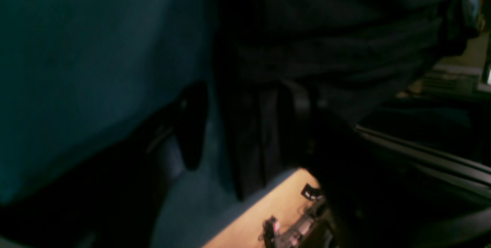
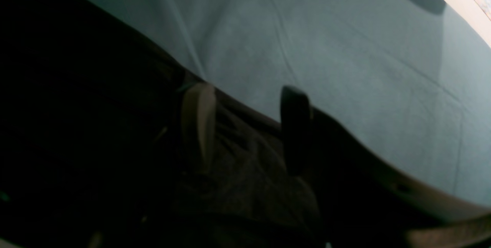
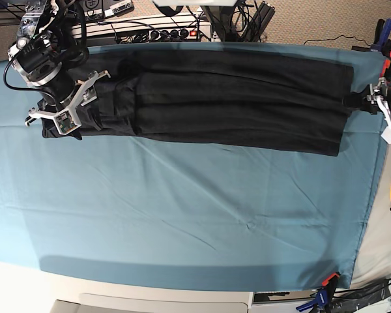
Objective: Fold the T-shirt properly
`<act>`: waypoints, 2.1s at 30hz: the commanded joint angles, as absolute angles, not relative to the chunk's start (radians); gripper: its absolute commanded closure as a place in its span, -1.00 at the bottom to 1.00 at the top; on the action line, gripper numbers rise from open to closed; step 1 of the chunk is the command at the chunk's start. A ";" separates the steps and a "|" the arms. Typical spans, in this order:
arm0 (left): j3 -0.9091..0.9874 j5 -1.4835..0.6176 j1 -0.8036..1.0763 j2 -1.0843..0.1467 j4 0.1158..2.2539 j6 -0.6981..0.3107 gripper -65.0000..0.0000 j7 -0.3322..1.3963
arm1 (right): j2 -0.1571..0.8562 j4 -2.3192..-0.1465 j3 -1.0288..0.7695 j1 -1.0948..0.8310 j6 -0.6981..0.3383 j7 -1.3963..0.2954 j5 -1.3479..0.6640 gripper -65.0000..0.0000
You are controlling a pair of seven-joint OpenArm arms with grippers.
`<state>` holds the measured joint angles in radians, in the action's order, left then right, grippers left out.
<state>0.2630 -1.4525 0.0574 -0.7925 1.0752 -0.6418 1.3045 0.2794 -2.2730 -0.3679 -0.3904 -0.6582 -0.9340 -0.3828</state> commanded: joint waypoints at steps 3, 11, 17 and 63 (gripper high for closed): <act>0.273 -1.450 0.047 -0.809 1.087 -0.648 0.00 1.283 | 0.291 -2.289 -0.373 -0.388 -0.653 -0.905 -0.396 0.14; 0.273 -1.450 0.020 -0.806 1.087 -0.648 0.00 1.271 | 0.291 -2.289 -0.373 -0.388 -0.653 -0.905 -0.403 0.14; 0.273 -1.451 0.011 -0.804 1.087 -0.643 0.00 1.270 | 0.291 -2.289 -0.373 -0.388 -0.653 -0.905 -0.403 0.14; 0.272 -1.447 -0.047 -0.712 1.087 -0.649 0.44 1.263 | 0.290 -2.289 -0.375 -0.388 -0.477 -0.907 -0.316 0.14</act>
